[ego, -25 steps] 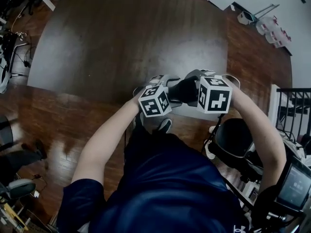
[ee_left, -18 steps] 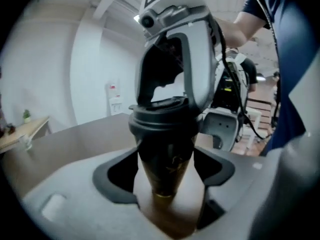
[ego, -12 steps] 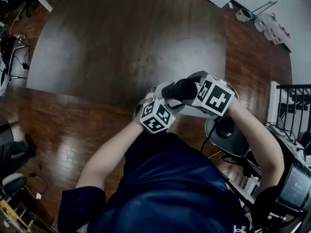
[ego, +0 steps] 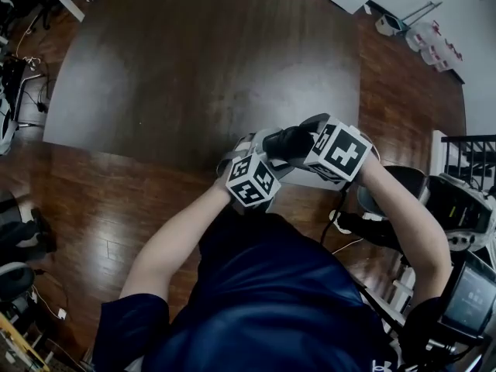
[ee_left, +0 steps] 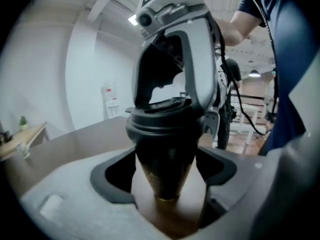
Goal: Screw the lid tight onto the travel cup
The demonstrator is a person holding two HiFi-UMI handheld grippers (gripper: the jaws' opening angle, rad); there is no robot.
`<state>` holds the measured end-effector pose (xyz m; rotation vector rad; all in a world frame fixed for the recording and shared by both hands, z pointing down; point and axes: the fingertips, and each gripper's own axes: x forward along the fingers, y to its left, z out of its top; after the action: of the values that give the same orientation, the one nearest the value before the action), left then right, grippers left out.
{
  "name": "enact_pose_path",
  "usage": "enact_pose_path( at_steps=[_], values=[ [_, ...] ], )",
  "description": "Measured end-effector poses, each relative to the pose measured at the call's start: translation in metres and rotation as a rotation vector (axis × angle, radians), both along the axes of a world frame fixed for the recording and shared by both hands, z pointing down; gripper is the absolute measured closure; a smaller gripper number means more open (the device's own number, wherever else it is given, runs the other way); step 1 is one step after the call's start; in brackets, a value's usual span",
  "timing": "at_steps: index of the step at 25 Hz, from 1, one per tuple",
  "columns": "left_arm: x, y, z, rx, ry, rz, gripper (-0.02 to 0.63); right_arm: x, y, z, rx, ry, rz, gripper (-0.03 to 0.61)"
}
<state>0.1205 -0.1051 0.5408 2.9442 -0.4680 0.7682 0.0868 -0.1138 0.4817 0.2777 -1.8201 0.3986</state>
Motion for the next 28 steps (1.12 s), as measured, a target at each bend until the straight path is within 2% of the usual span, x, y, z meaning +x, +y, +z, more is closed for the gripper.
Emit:
enact_pose_path(
  at_steps=[1, 3, 5, 8, 11, 13, 14, 15, 18, 19, 21, 23, 24, 26, 28],
  values=[
    [-0.001, 0.001, -0.001, -0.005, 0.012, -0.071, 0.235, 0.000, 0.000, -0.001, 0.005, -0.010, 0.058, 0.241],
    [-0.005, 0.004, -0.003, -0.036, 0.045, -0.172, 0.235, -0.003, 0.001, -0.001, 0.016, -0.030, 0.087, 0.239],
    [-0.010, 0.005, -0.006, -0.067, 0.075, -0.168, 0.233, -0.005, 0.003, 0.000, 0.025, -0.045, 0.032, 0.239],
    [-0.013, 0.002, -0.007, -0.026, 0.029, -0.001, 0.189, -0.005, 0.008, 0.000, 0.026, -0.055, -0.169, 0.239],
    [-0.007, 0.002, -0.002, 0.003, -0.032, 0.189, 0.183, -0.005, 0.012, -0.002, 0.025, -0.052, -0.407, 0.239],
    [-0.002, 0.002, -0.001, 0.010, -0.040, 0.226, 0.193, -0.006, 0.012, -0.003, 0.026, -0.034, -0.461, 0.239],
    [0.000, 0.002, -0.002, 0.013, -0.034, 0.210, 0.207, -0.005, 0.010, -0.003, 0.023, -0.022, -0.427, 0.239],
    [0.001, 0.002, -0.003, 0.014, -0.023, 0.173, 0.224, -0.004, 0.008, -0.002, 0.017, -0.016, -0.351, 0.239],
    [-0.001, 0.001, -0.002, 0.011, 0.016, -0.002, 0.229, -0.004, 0.002, -0.001, 0.010, -0.040, -0.036, 0.239],
    [-0.002, 0.000, -0.001, 0.010, 0.023, -0.064, 0.230, -0.004, 0.001, -0.001, 0.018, -0.047, 0.035, 0.239],
    [-0.005, -0.001, -0.001, 0.001, 0.034, -0.165, 0.233, -0.004, -0.002, 0.000, 0.041, -0.048, 0.099, 0.239],
    [-0.008, -0.001, -0.004, -0.003, 0.045, -0.199, 0.235, -0.004, -0.004, 0.000, 0.055, -0.051, 0.093, 0.239],
    [-0.009, 0.000, -0.006, 0.004, 0.042, -0.182, 0.231, -0.004, -0.004, 0.000, 0.053, -0.055, 0.072, 0.239],
    [-0.008, 0.000, -0.005, 0.032, 0.013, -0.097, 0.184, -0.004, -0.002, 0.001, 0.041, -0.059, -0.024, 0.239],
    [-0.003, 0.000, -0.001, 0.044, -0.022, 0.018, 0.163, -0.005, 0.002, 0.000, 0.030, -0.046, -0.197, 0.239]
  ],
)
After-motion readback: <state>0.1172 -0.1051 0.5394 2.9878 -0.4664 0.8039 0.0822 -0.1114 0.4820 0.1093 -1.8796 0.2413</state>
